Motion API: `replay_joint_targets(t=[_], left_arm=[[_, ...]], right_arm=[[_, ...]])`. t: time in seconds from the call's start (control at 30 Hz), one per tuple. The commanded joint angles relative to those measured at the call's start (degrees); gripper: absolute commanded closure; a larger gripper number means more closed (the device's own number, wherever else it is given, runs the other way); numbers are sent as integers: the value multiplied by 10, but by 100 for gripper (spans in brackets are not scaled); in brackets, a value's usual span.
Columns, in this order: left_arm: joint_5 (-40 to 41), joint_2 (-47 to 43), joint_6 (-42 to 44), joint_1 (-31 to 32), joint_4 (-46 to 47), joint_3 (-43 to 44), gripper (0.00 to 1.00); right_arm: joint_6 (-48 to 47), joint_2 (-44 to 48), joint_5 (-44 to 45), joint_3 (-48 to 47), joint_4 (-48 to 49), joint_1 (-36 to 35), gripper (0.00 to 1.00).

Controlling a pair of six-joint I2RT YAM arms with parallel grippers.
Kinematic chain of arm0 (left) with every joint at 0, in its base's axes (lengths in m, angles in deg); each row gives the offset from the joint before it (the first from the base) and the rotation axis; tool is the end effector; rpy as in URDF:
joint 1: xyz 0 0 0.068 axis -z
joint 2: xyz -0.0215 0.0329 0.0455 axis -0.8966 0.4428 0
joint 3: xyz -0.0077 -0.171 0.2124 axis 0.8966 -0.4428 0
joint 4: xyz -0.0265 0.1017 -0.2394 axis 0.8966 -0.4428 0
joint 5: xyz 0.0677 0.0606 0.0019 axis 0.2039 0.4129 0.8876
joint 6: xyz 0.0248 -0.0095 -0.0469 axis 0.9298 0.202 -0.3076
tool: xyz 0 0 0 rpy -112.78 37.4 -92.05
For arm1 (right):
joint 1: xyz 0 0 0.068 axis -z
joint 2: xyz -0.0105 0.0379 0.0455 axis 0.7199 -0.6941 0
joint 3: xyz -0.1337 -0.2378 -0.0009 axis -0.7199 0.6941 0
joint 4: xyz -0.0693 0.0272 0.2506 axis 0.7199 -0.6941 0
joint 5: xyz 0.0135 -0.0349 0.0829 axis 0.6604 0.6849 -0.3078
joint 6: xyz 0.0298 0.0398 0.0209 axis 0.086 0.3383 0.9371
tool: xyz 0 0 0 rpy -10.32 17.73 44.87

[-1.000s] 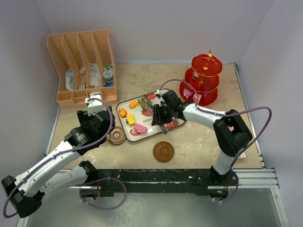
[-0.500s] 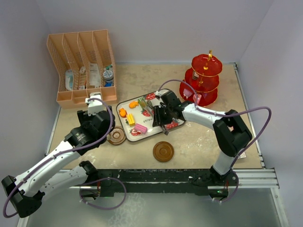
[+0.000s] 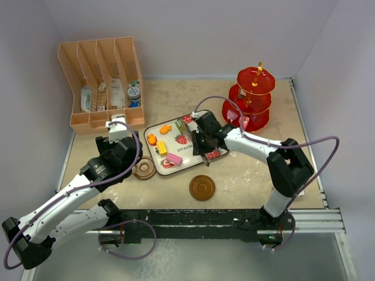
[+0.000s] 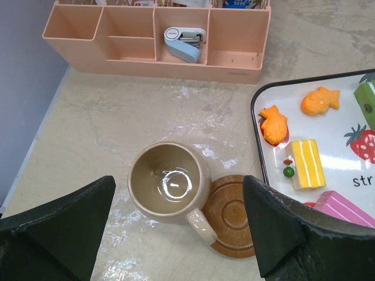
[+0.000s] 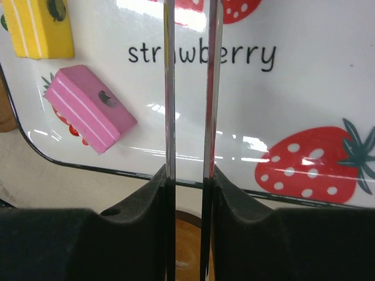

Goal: Serve the afternoon tea
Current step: Pick up the desert from the tray.

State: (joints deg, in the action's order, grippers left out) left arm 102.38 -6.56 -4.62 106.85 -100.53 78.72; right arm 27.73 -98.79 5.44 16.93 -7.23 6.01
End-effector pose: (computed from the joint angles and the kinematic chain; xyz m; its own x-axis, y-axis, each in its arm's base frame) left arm 0.1327 -0.0848 0.3019 -0.3905 -0.0796 -0.9172 -0.3058 0.9509 0.0477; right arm 0.2790 0.2380 0.2065 -0.8353 -0.1189 -0.5368 -0.3415 0.8773 0.3371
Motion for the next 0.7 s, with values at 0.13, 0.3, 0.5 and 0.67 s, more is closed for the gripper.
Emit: replay_joint_targets(t=[0.13, 0.3, 0.5, 0.67], left_arm=[[1, 0, -2, -1, 7, 15, 13], [0, -1, -2, -1, 6, 15, 13], [0, -2, -3, -2, 6, 15, 13], [1, -5, -3, -1, 6, 15, 13]], right_arm=[[10, 90, 119, 19, -76, -17, 72], [21, 99, 190, 24, -128, -55, 70], [44, 69, 243, 23, -155, -103, 70], [52, 72, 227, 14, -140, -118, 70]])
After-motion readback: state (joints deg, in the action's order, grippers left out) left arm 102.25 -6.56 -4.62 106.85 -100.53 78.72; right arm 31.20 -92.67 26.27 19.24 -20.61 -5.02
